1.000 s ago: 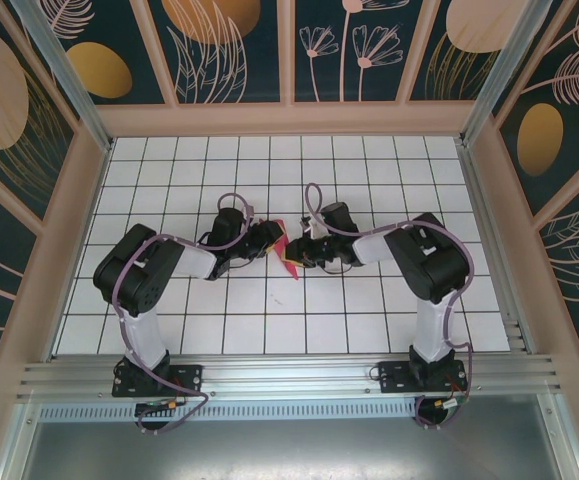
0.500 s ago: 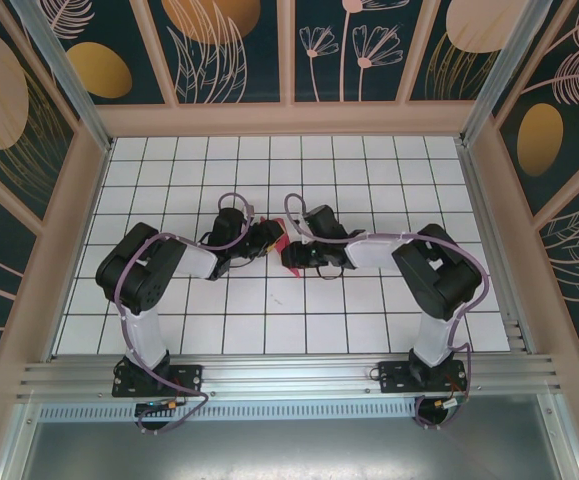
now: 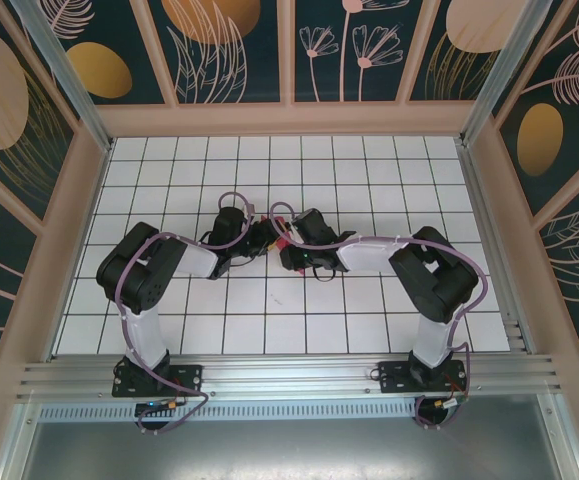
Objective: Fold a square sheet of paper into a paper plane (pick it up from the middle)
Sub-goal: Fold the wing for the fifth time at the center of the table.
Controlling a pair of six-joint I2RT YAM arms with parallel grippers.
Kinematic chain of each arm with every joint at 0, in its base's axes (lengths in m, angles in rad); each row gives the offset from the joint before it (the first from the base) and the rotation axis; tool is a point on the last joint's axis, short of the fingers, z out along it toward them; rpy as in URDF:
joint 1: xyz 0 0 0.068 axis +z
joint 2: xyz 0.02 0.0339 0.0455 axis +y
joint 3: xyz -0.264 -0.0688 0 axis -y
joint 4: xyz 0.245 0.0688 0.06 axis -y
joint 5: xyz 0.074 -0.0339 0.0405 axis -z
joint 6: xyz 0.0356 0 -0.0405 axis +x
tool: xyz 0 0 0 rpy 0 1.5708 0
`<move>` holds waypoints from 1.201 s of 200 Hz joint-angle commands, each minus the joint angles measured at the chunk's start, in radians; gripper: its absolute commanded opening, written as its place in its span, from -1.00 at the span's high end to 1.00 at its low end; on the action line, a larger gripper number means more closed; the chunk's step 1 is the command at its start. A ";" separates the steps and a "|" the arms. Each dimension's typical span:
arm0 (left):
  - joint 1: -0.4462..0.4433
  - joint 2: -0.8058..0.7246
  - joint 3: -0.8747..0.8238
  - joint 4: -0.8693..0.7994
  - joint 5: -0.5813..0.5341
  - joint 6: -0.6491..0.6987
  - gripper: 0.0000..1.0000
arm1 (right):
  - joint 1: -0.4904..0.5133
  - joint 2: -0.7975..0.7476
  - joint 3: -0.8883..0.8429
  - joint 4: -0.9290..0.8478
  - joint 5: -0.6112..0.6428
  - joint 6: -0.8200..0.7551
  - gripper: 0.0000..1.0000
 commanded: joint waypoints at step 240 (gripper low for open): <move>0.005 0.070 0.084 -0.022 0.010 -0.020 0.19 | 0.029 -0.064 -0.025 -0.017 0.140 -0.404 0.05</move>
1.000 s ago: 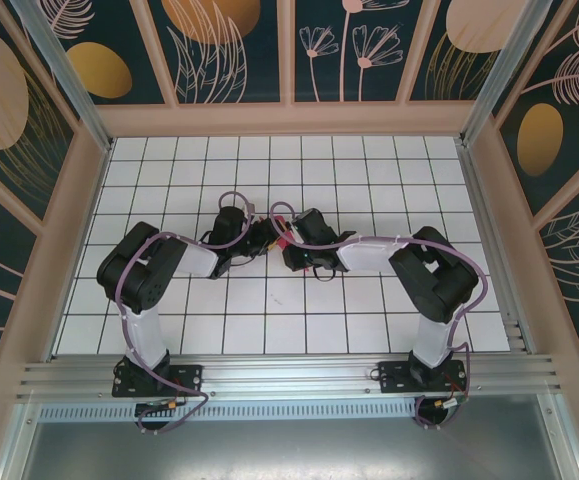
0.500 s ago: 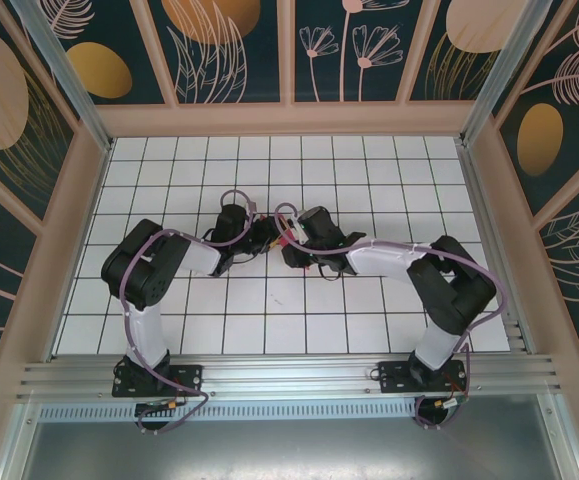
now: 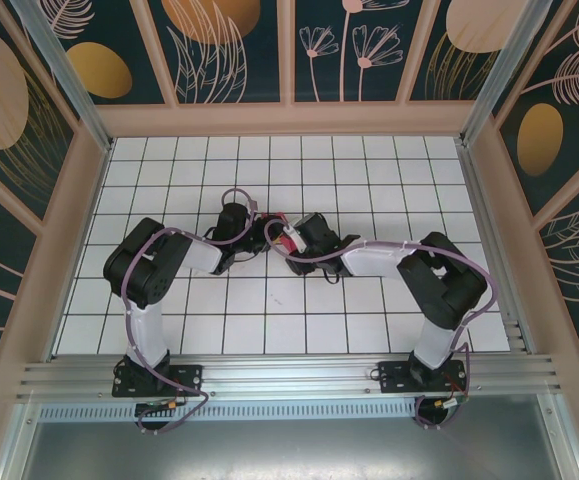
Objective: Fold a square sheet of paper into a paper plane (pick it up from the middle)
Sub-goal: Fold the wing for the fifth time at the center of the table.
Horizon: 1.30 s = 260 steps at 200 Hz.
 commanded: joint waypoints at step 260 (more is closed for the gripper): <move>0.005 -0.026 0.042 -0.009 0.023 0.006 0.15 | -0.070 0.020 -0.005 0.083 -0.218 0.104 1.00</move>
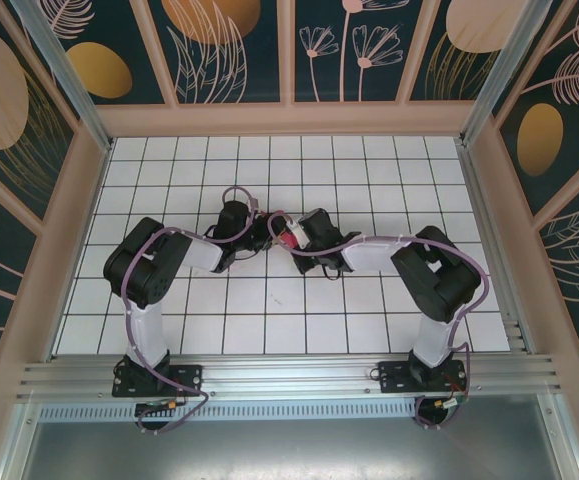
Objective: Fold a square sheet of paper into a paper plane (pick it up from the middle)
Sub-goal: Fold the wing for the fifth time at the center of the table.
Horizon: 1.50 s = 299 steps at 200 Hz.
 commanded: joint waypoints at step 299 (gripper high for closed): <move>0.005 -0.111 -0.062 0.020 0.072 0.118 0.00 | -0.174 0.194 -0.145 0.597 -0.775 0.838 1.00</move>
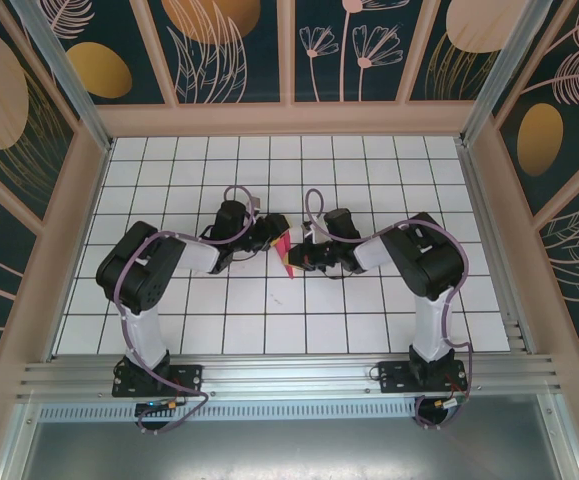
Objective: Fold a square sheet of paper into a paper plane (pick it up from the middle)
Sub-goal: Fold the wing for the fifth time at the center of the table.
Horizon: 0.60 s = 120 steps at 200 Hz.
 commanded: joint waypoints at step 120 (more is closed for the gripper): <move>0.004 0.057 0.004 0.148 0.090 0.008 0.08 | -0.038 0.010 -0.040 0.103 0.004 0.131 1.00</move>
